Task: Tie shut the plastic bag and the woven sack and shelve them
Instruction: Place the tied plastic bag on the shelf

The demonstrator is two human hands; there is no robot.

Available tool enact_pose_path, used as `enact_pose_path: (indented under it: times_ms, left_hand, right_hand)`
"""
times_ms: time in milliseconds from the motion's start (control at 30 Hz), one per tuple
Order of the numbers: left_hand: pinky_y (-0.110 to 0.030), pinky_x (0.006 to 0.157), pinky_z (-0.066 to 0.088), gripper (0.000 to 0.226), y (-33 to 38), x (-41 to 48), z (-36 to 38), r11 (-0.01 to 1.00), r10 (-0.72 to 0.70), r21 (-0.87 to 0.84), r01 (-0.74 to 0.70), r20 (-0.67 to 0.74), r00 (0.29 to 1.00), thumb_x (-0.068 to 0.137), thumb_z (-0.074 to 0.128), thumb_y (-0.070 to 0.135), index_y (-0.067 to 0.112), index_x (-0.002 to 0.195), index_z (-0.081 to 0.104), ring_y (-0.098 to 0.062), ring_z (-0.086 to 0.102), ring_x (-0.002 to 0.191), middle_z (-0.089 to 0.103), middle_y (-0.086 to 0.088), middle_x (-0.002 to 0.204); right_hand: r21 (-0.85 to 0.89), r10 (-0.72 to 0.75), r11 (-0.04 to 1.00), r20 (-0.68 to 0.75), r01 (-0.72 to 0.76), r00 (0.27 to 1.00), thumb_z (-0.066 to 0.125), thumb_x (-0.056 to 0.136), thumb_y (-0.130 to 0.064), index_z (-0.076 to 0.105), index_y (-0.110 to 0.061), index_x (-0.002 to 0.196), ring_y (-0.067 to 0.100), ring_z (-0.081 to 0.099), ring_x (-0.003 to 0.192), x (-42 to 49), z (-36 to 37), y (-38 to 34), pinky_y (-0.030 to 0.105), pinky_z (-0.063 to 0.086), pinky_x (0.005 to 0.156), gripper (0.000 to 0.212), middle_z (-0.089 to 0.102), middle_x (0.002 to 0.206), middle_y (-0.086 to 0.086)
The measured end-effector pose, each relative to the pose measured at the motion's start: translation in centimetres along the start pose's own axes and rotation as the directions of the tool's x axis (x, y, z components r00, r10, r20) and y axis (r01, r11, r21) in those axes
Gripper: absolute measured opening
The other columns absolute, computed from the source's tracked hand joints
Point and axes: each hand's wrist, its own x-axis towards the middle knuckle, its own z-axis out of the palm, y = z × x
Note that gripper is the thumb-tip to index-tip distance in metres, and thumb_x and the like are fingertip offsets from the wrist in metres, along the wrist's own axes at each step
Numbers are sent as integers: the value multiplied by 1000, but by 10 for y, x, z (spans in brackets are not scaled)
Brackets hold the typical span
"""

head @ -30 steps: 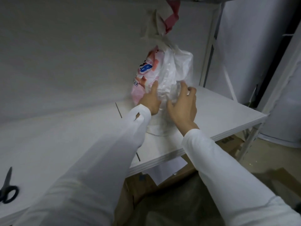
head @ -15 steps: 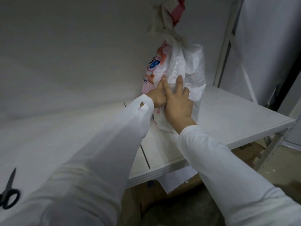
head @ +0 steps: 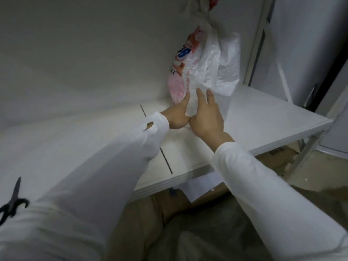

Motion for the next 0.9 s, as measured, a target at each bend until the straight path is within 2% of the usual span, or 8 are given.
enact_pose_path:
  times_ms: [67,167,333,500,633,767,833,900]
  left_hand:
    - [-25,109,28,85,0,-23,2,998,-3,59,4,-16,1000,97,52,27,19,152,-13,-20,35,137,20,-6,157]
    - [-30,111,30,84,2,-64,13,998,-48,45,49,-19,999,96,52,32,21,152,-10,-25,36,138,27,-7,156]
    - [-26,114,18,80,20,-143,43,991,-38,133,31,54,998,98,50,29,10,152,-5,-22,20,146,10,-7,161]
    - [-29,117,10,81,39,-198,74,984,-39,178,16,123,992,96,52,33,8,152,-1,-20,9,148,3,-8,161]
    - [-33,116,21,83,59,-224,101,988,-17,154,-8,158,987,91,61,31,10,152,10,-24,21,144,16,-9,159]
    - [-37,117,24,93,87,-229,135,984,-8,177,-32,222,975,81,72,34,15,152,15,-25,26,142,22,-7,157]
    - [-42,107,39,77,106,-225,158,982,17,179,-63,251,968,77,73,33,16,142,35,-28,46,125,43,-10,142]
    - [-37,94,47,48,124,-215,183,980,54,170,-103,268,962,84,67,28,12,126,51,-25,57,104,56,-11,124]
  right_hand:
    - [19,-26,1000,34,25,999,60,87,-10,12,-26,154,29,22,144,-36,10,-5,40,35,108,84,3,163,3]
    - [-1,-16,1000,148,16,989,66,85,-15,12,-29,153,29,23,143,-84,18,-10,40,38,106,88,-2,163,0]
    - [-237,104,970,246,-45,964,67,85,-28,21,-26,150,37,8,147,-153,2,5,50,28,115,80,-5,162,5]
    - [-530,434,830,414,-175,800,73,76,-48,20,-29,150,48,-14,144,-212,-25,32,76,4,106,93,-11,161,11]
    - [-611,488,753,270,-244,830,73,75,-41,26,-21,148,50,-16,142,-232,-65,48,79,1,102,89,-7,161,17]
    - [-451,519,800,187,-397,834,65,82,-39,36,-15,143,48,-6,144,-235,-90,59,76,3,106,72,5,160,18]
    - [-371,508,823,142,-430,850,65,83,-38,41,-15,139,45,-1,146,-233,-95,63,73,5,109,66,12,159,16]
    - [-315,495,840,112,-442,862,65,83,-33,45,-15,135,43,1,146,-231,-100,67,71,4,110,59,15,158,15]
